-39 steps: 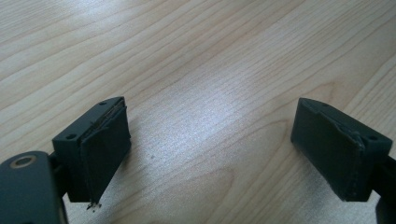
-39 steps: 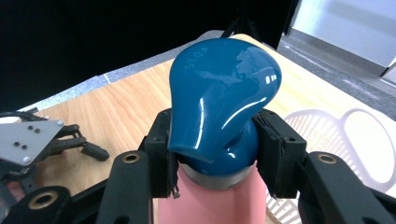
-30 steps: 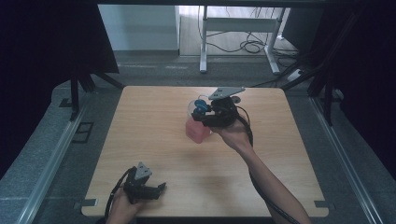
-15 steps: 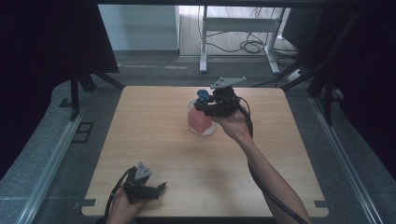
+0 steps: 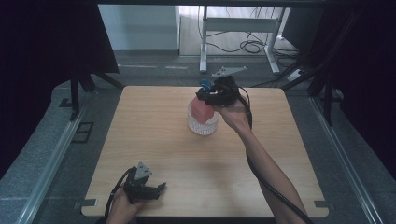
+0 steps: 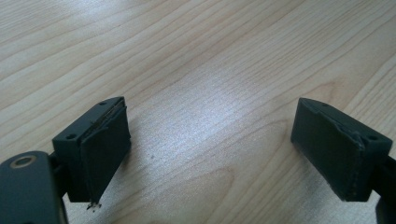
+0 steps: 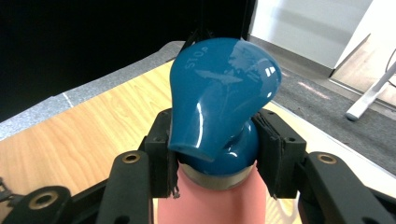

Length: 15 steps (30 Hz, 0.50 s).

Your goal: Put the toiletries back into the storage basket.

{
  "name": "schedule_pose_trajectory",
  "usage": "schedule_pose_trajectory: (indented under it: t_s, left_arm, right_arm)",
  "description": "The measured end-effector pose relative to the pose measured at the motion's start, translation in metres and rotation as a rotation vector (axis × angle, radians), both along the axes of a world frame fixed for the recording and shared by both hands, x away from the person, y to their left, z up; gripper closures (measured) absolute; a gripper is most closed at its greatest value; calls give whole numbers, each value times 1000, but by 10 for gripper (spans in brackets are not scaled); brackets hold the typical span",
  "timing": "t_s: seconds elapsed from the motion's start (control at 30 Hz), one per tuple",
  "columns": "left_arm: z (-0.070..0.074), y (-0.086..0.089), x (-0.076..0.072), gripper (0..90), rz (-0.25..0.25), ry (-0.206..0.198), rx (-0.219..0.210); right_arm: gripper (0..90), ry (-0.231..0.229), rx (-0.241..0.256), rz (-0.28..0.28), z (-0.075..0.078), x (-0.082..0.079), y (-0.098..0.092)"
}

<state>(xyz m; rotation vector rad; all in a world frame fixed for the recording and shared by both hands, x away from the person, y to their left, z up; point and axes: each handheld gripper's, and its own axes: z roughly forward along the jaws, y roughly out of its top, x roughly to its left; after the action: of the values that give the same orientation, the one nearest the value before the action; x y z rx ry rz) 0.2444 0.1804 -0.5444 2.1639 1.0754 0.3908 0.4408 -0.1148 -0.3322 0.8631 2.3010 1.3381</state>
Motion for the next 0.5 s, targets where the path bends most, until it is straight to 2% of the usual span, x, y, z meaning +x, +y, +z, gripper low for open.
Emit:
schedule_pose_trajectory:
  t_s: [0.5]
  left_arm:
    - [0,0,0,114,-1,-1,-1]
  right_arm:
    - [528,-7,-10,-49,-7,27,-6]
